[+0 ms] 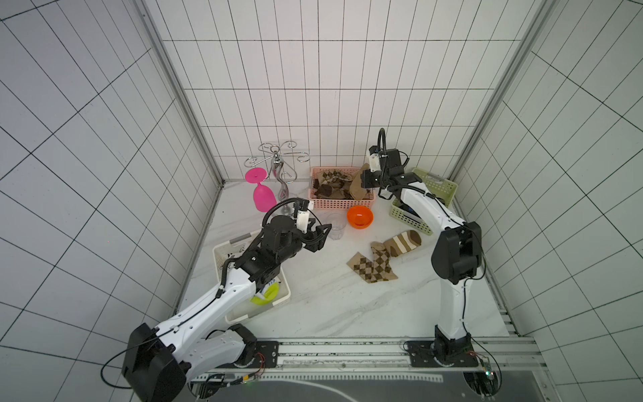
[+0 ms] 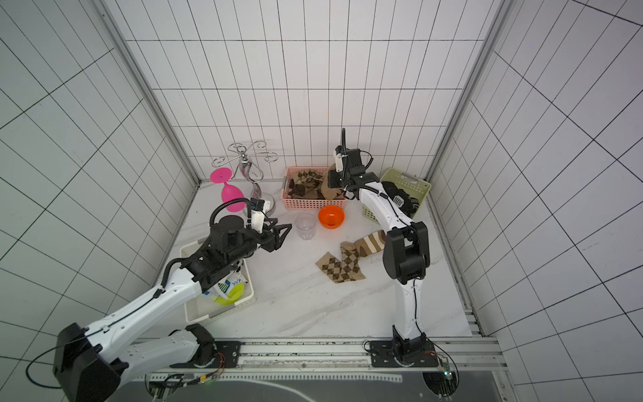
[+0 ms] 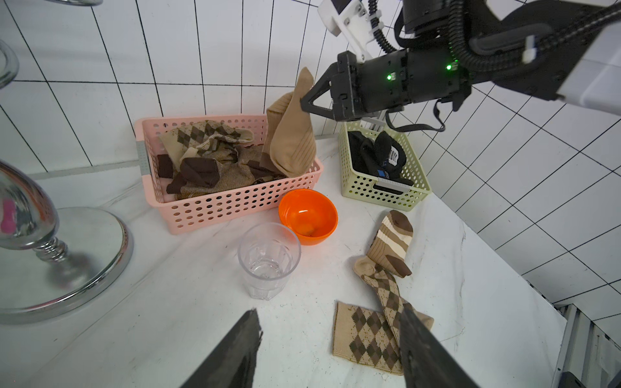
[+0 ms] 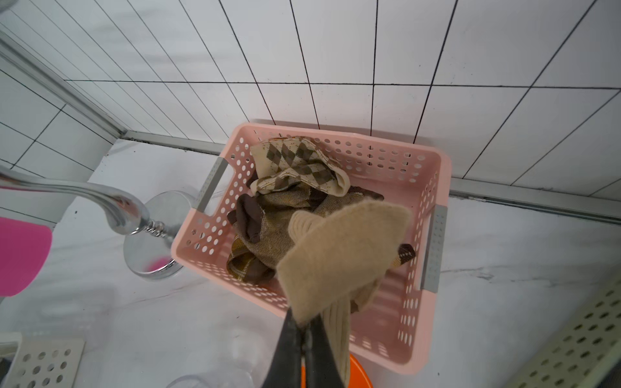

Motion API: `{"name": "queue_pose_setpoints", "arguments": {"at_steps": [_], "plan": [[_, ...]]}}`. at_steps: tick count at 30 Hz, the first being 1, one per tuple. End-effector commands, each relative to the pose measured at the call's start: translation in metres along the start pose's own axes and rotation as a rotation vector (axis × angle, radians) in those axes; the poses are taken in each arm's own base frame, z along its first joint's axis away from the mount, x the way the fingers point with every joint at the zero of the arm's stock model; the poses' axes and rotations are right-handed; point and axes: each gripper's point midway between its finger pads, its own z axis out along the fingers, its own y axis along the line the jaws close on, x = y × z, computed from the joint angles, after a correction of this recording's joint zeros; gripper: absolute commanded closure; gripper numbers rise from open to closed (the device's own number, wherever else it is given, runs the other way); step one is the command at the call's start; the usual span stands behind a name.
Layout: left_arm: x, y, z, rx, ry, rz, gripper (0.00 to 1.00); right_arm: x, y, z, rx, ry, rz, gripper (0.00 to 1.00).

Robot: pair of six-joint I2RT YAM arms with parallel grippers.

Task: Sort the socks into the basket by color
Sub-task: Place the sock in the bin.

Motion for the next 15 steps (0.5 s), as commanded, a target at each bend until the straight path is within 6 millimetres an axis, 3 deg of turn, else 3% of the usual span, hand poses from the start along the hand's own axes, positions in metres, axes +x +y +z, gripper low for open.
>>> {"name": "queue_pose_setpoints", "arguments": {"at_steps": [1,8,15], "plan": [[0.001,0.004,-0.006,-0.027,-0.002,-0.017,0.34,-0.056,-0.015,0.009,0.002,-0.158,-0.029,1.00],[0.001,0.010,-0.006,-0.066,0.005,-0.035,0.34,-0.017,-0.048,0.078,-0.016,-0.096,0.017,1.00],[0.000,0.010,0.003,-0.066,0.018,-0.046,0.34,0.015,-0.050,0.106,-0.052,-0.045,0.046,1.00]]}}
